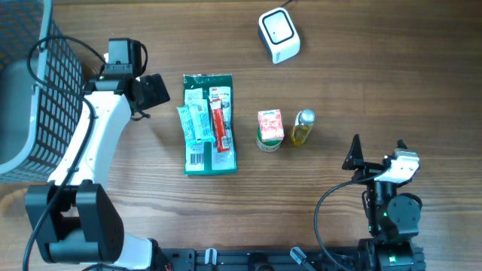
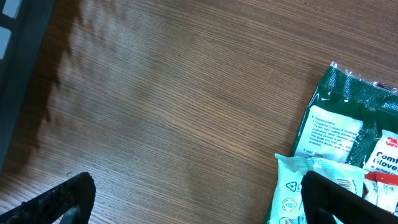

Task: Scan the item barcode
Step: 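Rotate and open the right gripper above its rest position, then move the right gripper toward the yellow oil bottle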

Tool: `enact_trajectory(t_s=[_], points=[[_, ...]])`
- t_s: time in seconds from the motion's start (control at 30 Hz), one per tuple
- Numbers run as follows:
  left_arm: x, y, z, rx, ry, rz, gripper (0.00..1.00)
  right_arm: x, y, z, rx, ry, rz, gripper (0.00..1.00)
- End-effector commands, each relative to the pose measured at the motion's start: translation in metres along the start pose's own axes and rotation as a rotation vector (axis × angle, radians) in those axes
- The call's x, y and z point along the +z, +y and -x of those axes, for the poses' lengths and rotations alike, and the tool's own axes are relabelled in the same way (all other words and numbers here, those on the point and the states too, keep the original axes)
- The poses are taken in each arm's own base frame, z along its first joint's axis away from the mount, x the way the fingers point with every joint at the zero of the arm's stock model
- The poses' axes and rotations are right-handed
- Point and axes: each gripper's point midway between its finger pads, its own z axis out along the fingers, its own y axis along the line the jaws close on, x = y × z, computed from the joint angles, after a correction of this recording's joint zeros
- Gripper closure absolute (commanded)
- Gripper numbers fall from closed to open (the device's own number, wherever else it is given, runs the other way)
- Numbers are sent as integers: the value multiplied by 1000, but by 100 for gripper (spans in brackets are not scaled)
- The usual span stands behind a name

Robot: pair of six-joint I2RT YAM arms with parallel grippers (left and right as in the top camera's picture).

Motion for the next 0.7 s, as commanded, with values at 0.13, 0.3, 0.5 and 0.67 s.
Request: enact_trajectory(t_s=[0.13,0.3,0.5,0.67], points=[[4,3,-2,-1,8,18,0,0,4,-2,45,10,24,0],[4,3,-2,-1,8,18,0,0,4,-2,45,10,24,0],[4,3,-2,-1,8,18,0,0,4,-2,45,10,24,0],[4,3,-2,-1,8,18,0,-1,4,1,47,-4,26,0]])
